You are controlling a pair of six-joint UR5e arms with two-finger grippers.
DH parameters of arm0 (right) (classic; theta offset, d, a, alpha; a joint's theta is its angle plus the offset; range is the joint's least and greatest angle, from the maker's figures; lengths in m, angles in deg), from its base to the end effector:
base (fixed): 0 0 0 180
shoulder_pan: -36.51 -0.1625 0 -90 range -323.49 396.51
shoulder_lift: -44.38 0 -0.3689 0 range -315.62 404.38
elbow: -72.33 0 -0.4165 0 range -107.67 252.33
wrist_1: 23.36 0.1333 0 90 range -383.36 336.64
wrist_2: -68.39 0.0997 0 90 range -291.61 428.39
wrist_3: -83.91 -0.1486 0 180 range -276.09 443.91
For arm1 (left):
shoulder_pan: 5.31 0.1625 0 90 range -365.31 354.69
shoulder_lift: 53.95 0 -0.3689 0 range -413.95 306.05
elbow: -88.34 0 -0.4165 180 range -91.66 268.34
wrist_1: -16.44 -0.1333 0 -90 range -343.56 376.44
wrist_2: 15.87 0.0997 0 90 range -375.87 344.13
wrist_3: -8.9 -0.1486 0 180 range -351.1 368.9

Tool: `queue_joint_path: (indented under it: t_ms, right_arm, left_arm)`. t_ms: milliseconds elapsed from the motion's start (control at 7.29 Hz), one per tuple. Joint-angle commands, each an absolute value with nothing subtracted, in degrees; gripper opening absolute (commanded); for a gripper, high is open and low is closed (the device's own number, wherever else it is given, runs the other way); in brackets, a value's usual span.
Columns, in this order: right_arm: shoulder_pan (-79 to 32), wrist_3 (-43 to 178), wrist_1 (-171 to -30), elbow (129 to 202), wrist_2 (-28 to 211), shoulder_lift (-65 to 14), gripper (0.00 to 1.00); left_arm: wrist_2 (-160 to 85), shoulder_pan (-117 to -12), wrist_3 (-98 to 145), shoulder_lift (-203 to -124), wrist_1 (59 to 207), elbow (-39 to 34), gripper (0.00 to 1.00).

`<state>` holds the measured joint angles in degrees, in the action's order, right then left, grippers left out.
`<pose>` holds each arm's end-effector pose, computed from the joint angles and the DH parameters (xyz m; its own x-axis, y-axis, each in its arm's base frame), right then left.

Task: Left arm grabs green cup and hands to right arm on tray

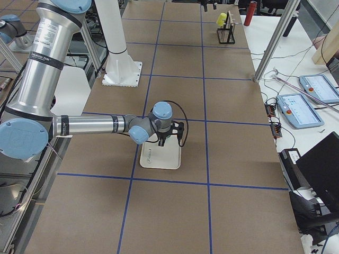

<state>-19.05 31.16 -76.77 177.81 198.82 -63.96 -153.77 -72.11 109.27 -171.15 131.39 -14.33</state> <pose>-0.2216 -0.3884 0.5722 0.6311 0.1056 0.7685 -0.0529 0.9942 -0.0932 0.2234 -0.5797 0.1758 0.1016 -0.5433 -0.8334 0.3761 0.7965 -0.4734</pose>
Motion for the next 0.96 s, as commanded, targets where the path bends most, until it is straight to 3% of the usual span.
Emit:
queue_joint_path:
  t_ms: [0,137,275,549,824]
  right_arm:
    - [-18.8,31.2,-76.7,177.7,198.7,-64.4,0.11]
    - [-18.8,31.2,-76.8,177.7,198.6,-64.8,0.38]
    - [-18.9,31.2,-76.7,177.7,198.5,-64.9,0.99]
    - [-20.2,31.3,-76.4,179.4,198.6,-65.1,1.00]
    - [-28.9,34.9,-76.5,183.1,199.2,-65.5,1.00]
  left_arm:
    - [-153.8,-72.1,109.3,-171.3,131.3,-14.4,1.00]
    - [-153.8,-72.1,109.3,-171.3,131.2,-14.4,1.00]
    - [-153.8,-72.1,109.2,-171.3,131.3,-14.4,1.00]
    - [-153.7,-73.4,105.8,-170.6,131.3,-14.6,1.00]
    - [-153.2,-76.3,95.3,-165.6,131.3,-15.1,1.00]
